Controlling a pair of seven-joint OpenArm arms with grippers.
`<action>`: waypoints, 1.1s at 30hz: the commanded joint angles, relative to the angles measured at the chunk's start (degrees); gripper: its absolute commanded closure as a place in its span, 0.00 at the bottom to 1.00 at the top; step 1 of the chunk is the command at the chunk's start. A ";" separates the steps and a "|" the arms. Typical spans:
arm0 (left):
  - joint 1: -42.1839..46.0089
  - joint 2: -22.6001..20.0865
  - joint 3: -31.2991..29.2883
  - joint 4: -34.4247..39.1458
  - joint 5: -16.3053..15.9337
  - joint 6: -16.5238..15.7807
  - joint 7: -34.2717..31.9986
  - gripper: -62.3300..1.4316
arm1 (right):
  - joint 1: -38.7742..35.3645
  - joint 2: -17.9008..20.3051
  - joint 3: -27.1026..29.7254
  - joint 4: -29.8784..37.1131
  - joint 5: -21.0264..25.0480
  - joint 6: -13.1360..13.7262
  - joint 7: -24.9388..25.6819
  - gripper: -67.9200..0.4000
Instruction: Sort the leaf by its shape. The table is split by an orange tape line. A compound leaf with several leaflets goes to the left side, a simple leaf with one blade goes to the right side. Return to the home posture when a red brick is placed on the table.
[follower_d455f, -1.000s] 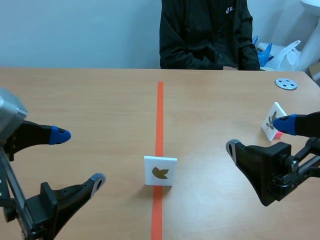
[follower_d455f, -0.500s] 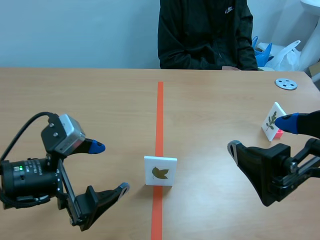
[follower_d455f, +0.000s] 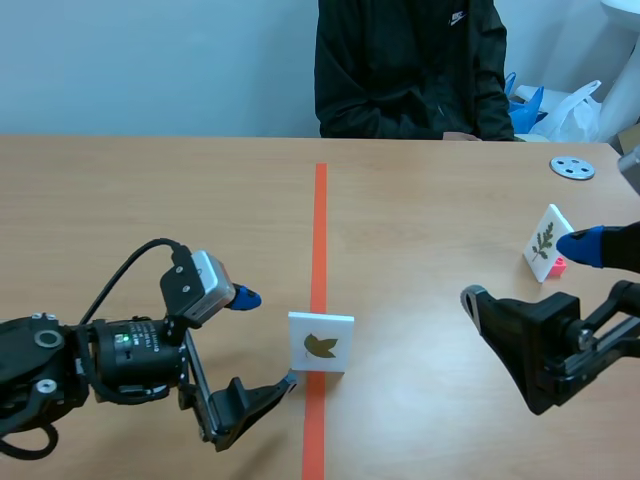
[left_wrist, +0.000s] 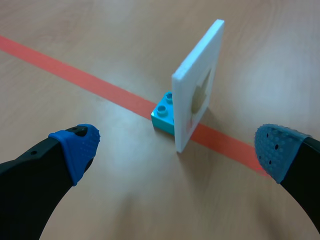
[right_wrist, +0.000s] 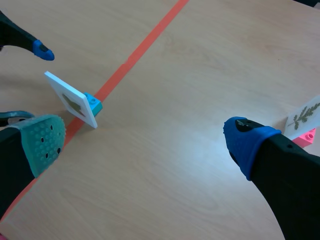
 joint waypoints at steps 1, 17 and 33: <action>-1.36 1.33 1.18 0.46 -0.68 0.07 -0.81 0.00 | 0.68 0.59 0.59 0.02 0.04 -0.20 1.07 0.00; -7.52 5.95 9.60 -7.48 -0.79 4.42 -6.36 0.08 | 0.68 0.59 0.59 0.02 -0.31 -0.17 1.07 0.00; -8.20 5.95 9.60 -9.18 -0.79 6.10 -6.34 0.69 | 0.68 0.59 0.59 0.02 -0.28 -0.15 1.07 0.00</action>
